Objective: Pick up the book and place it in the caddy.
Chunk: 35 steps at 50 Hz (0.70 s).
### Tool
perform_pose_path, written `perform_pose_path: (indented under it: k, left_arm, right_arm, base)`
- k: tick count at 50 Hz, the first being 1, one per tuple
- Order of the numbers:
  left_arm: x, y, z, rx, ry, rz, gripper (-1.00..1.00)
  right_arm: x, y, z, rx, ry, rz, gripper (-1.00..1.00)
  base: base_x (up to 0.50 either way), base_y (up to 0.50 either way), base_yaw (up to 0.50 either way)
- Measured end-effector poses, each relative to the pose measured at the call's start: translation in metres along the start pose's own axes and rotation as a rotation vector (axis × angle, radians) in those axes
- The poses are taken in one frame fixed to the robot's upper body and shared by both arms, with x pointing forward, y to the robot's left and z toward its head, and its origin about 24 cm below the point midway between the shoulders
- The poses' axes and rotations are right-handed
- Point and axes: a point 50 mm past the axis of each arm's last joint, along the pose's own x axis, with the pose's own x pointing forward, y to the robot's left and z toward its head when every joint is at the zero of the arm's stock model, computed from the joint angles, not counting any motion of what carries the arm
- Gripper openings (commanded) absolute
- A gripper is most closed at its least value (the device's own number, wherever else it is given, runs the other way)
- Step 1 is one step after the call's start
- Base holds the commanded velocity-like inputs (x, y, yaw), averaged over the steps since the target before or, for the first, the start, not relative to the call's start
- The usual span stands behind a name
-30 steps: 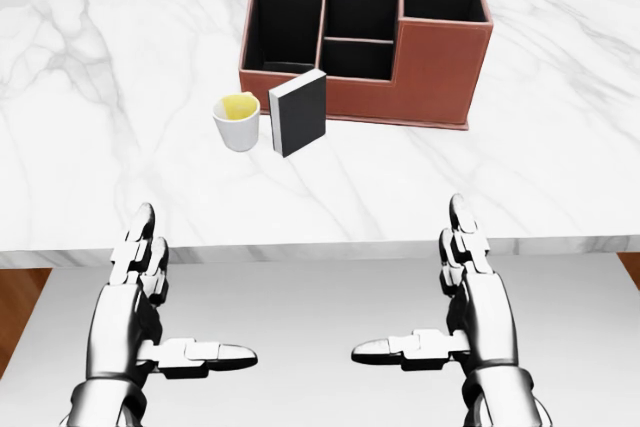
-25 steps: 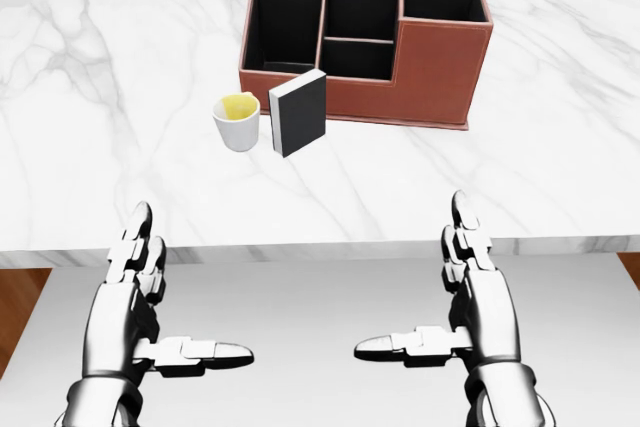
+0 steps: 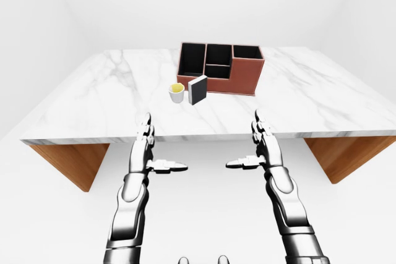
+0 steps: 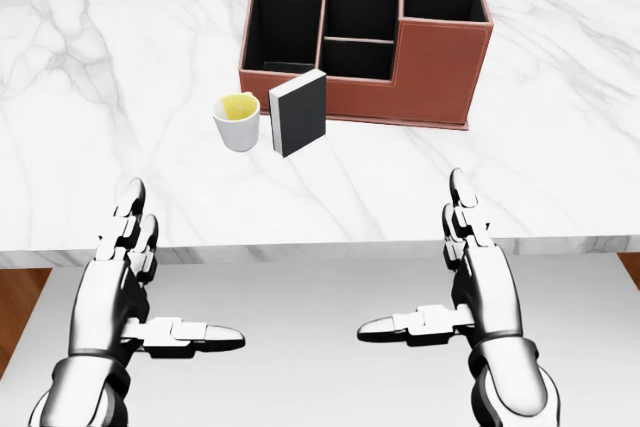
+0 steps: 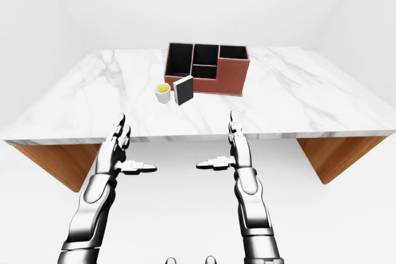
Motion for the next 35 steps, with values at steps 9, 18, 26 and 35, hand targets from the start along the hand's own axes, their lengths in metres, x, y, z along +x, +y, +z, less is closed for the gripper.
perform_pose_path:
  k: [9, 18, 26, 35]
  left_arm:
    - [0.008, 0.003, 0.024, 0.013, -0.096, -0.021, 1.00]
    - [0.018, 0.008, 0.057, 0.025, -0.222, -0.054, 1.00]
    - [0.024, 0.012, 0.086, 0.057, -0.331, -0.078, 1.00]
    - [0.028, 0.010, 0.131, 0.119, -0.497, -0.116, 1.00]
  right_arm:
    - [0.011, -0.004, 0.013, -0.035, -0.007, 0.025, 1.00]
    - [0.022, -0.008, 0.038, -0.093, -0.082, 0.053, 1.00]
    - [0.033, -0.012, 0.063, -0.153, -0.168, 0.068, 1.00]
    - [0.044, -0.016, 0.110, -0.244, -0.323, 0.072, 1.00]
  base:
    - [0.00, 0.00, 0.00]
    - [0.00, 0.00, 0.00]
    - [0.00, 0.00, 0.00]
    - [0.00, 0.00, 0.00]
